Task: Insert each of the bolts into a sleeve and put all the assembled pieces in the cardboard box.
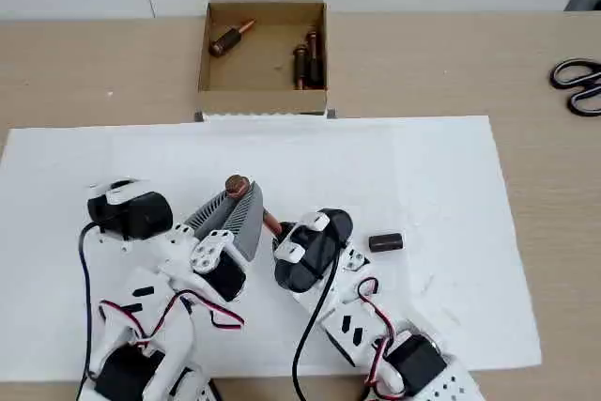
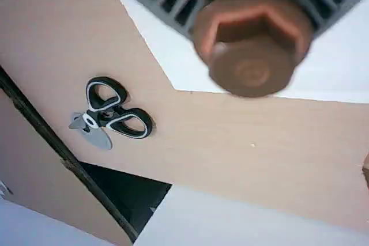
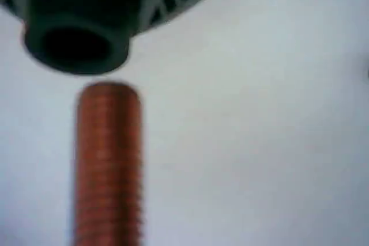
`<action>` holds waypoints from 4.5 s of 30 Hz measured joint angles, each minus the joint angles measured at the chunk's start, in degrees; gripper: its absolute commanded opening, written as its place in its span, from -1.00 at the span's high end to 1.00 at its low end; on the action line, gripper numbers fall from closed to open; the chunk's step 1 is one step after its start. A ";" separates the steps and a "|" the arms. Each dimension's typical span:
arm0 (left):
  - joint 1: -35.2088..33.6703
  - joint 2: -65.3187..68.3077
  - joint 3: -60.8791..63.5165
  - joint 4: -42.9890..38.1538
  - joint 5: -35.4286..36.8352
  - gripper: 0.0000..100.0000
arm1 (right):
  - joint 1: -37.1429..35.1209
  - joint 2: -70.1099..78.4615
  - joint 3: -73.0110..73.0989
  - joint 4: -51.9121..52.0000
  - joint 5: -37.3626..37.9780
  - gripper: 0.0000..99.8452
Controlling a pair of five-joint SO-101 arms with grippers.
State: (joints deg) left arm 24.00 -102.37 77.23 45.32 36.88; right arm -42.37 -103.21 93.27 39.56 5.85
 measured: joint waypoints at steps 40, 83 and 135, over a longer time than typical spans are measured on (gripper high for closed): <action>7.91 -0.79 5.19 9.85 -3.96 0.99 | -2.73 0.09 -2.90 0.09 0.26 0.99; -15.47 -0.44 9.41 14.07 -24.70 0.99 | 8.09 6.51 -10.11 -6.07 0.26 0.99; -15.47 -0.44 19.34 5.10 -27.69 0.99 | 18.90 147.69 -113.32 -35.96 25.76 0.55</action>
State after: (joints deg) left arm 8.53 -102.81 96.57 50.42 9.19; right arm -23.47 44.48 -20.04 3.60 31.60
